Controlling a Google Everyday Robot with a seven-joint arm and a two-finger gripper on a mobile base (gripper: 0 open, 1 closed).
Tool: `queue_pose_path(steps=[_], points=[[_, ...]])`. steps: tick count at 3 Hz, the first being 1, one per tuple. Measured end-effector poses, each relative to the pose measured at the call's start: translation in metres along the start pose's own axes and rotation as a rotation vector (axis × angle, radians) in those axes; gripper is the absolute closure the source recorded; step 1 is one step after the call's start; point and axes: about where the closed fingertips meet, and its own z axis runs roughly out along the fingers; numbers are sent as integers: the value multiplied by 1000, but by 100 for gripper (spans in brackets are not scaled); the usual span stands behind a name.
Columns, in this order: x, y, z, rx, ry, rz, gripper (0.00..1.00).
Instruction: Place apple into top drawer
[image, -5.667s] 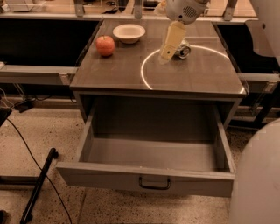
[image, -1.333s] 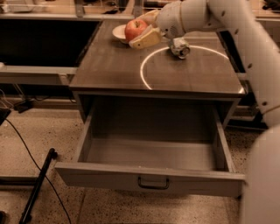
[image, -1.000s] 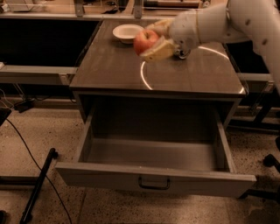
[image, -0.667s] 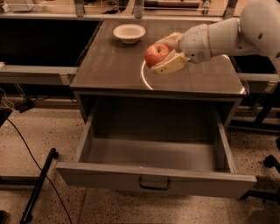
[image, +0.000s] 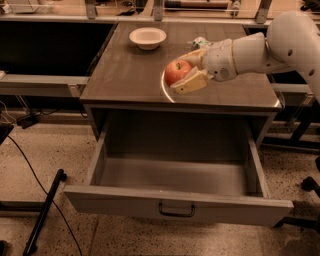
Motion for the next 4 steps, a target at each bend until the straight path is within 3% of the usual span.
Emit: queue_pose_path(steps=[1,2,3,4], points=[[15,28,-9,57,-24,77,100],[42,90,-14,20,-40,181,100],[65,121,0,-34,-6,215,100],[70,119,12,-40,34,201,100]])
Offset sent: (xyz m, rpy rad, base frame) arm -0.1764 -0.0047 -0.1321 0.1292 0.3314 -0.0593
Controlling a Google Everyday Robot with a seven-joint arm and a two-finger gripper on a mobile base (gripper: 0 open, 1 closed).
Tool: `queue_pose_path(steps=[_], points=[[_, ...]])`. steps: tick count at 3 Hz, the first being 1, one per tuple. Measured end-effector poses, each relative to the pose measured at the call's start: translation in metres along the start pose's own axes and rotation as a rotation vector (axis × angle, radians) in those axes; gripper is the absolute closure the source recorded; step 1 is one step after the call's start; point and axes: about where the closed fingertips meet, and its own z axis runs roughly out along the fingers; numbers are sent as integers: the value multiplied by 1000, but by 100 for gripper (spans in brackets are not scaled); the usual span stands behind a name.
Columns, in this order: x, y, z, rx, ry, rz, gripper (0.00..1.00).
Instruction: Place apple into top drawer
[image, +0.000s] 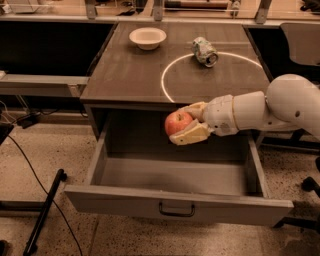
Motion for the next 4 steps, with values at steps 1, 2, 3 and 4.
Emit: queue_pose_path(steps=[1,2,3,4], points=[[37,5,31,14,36,-27,100],[90,15,59,2,37,-12,100],[124,21,79,-33,35,22,81],[136,19,93,-44,20,59,58]])
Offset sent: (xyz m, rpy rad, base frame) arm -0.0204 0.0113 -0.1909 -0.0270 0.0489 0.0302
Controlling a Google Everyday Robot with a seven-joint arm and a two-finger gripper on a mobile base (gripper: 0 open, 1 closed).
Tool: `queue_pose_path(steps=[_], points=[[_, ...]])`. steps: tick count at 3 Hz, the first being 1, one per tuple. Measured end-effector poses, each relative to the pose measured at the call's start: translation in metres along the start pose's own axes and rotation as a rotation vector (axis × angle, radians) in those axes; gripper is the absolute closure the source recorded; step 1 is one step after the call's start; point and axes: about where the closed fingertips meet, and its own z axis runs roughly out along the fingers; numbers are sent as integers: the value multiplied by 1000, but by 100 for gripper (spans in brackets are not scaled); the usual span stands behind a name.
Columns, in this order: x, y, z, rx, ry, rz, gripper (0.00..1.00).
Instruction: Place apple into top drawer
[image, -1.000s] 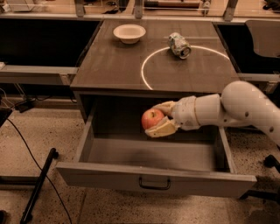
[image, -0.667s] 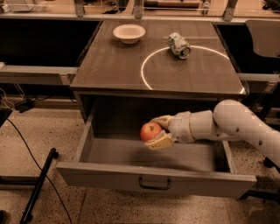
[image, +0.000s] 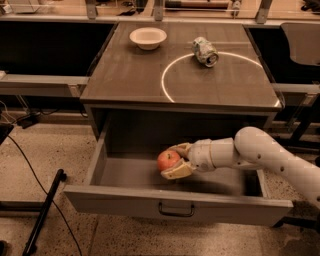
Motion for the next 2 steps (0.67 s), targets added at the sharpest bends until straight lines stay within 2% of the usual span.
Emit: queue_pose_path(steps=[2], points=[[0,0,0,-1,0,1,11]])
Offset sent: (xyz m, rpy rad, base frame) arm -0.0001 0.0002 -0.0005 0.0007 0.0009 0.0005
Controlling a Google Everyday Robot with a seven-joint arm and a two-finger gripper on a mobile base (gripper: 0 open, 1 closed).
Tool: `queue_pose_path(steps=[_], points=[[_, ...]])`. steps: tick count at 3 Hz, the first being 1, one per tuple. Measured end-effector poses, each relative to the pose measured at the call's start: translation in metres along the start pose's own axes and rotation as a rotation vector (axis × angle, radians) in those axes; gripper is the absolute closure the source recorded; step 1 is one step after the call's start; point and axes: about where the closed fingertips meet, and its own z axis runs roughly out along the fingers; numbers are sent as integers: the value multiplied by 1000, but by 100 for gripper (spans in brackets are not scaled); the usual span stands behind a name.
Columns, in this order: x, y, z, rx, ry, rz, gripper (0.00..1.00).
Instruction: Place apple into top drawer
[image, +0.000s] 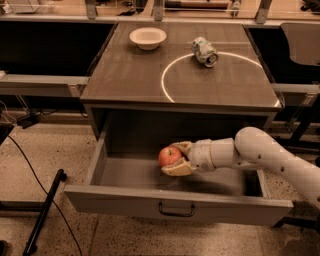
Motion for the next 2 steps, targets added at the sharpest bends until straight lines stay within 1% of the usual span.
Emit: queue_pose_path(steps=[1,2], points=[[0,0,0,0,0,0,0],[0,0,0,0,0,0,0]])
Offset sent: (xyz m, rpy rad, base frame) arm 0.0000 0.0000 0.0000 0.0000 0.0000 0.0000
